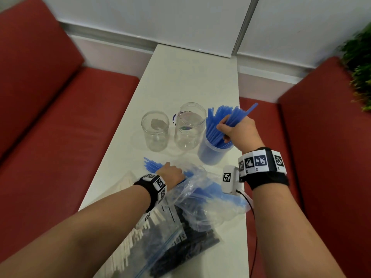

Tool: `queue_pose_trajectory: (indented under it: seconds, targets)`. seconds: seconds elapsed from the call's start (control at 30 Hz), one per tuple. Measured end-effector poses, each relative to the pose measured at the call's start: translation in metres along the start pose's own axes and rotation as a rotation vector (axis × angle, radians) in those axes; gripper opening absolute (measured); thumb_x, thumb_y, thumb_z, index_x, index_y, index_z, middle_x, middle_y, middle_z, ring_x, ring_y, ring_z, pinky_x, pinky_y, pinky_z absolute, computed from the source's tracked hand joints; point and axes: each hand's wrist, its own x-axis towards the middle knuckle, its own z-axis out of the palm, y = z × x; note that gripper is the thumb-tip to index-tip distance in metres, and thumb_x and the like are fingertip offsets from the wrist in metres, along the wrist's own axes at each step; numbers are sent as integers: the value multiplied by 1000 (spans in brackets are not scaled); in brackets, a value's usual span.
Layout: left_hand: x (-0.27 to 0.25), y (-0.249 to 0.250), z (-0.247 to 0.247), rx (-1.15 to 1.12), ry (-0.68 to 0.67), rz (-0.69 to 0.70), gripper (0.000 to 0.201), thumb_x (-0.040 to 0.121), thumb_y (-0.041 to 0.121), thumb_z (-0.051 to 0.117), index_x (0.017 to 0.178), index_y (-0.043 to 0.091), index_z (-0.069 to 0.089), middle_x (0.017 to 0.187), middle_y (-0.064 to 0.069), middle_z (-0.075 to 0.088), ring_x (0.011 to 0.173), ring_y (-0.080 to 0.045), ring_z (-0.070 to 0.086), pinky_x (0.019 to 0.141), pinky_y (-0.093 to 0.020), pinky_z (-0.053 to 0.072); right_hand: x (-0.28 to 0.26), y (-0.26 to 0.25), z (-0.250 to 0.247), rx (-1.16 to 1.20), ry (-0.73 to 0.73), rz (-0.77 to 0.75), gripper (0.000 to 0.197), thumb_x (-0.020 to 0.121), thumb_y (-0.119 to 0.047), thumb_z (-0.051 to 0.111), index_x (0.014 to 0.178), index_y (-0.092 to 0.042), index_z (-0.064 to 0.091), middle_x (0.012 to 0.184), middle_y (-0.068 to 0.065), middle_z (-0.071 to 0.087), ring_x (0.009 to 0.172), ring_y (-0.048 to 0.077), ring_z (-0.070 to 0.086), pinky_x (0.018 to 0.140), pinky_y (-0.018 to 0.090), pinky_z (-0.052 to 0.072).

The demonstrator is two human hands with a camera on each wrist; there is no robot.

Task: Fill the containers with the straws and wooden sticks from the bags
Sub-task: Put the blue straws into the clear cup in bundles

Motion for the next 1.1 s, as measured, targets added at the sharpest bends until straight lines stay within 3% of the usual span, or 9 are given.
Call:
queue_pose_trajectory:
  seconds: [0.1, 0.3, 0.43, 0.53, 0.63, 0.7, 0.8, 0.9, 1.1]
  targets:
    - [-1, 1, -5, 0, -4, -11, 23, 100, 18, 42, 113, 16, 61, 117, -4, 61, 107, -25, 58, 96, -38, 36, -1, -3, -1, 26, 5, -14, 12, 91, -8, 70, 91, 4, 69, 69, 16, 67, 50, 15, 60, 65, 31, 59]
    - [-4, 2, -4, -25, -24, -44, 23, 100, 16, 43, 107, 15, 64, 111, -5, 65, 102, -25, 63, 86, -34, 40, 1, -14, -8, 30, 45, -56, 9, 89, -8, 72, 82, -7, 66, 68, 15, 67, 48, 14, 61, 54, 21, 55]
    - [-4, 4, -4, -63, -18, -62, 22, 99, 18, 45, 102, 12, 66, 106, -7, 67, 96, -26, 65, 74, -32, 37, -4, -8, 9, -61, -19, -15, 12, 92, -9, 68, 83, -1, 65, 72, 21, 65, 59, 25, 61, 65, 37, 56]
    - [-5, 5, -5, -71, -26, -68, 22, 99, 18, 46, 103, 12, 67, 105, -7, 67, 96, -27, 65, 75, -33, 41, -5, -7, 14, -74, -20, -6, 16, 94, -10, 67, 88, 5, 66, 77, 25, 65, 62, 27, 62, 66, 37, 56]
    - [-4, 6, -6, -75, -36, -70, 22, 99, 19, 47, 102, 11, 67, 105, -7, 67, 96, -26, 65, 74, -32, 40, -3, -12, 7, -100, -44, -16, 14, 94, -10, 67, 91, 3, 68, 76, 20, 66, 60, 24, 62, 61, 30, 54]
    - [-5, 6, -6, -67, -36, -67, 21, 99, 19, 47, 101, 11, 67, 104, -7, 67, 95, -26, 65, 74, -32, 41, -1, -18, 2, -135, -66, -43, 11, 93, -6, 66, 89, 4, 68, 80, 22, 68, 64, 26, 63, 66, 36, 56]
    - [-4, 7, -6, -57, -39, -72, 20, 98, 15, 48, 100, 10, 67, 103, -7, 68, 93, -26, 66, 74, -32, 41, 1, -20, 2, -206, -146, -37, 11, 89, 2, 67, 95, 12, 67, 100, 27, 70, 86, 39, 68, 85, 45, 59]
    - [-3, 8, -6, -52, -43, -72, 20, 98, 14, 47, 99, 9, 67, 103, -7, 68, 93, -26, 66, 74, -32, 42, 4, -14, 6, -245, -176, 23, 21, 88, 2, 69, 106, 12, 65, 108, 27, 68, 101, 41, 67, 91, 50, 56]
    - [-1, 8, -8, -46, -64, -77, 20, 99, 14, 48, 103, 10, 67, 106, -7, 68, 96, -25, 66, 75, -32, 44, 2, -4, 18, -172, -222, 73, 16, 83, 8, 71, 99, 9, 70, 101, 21, 72, 94, 35, 71, 90, 49, 58]
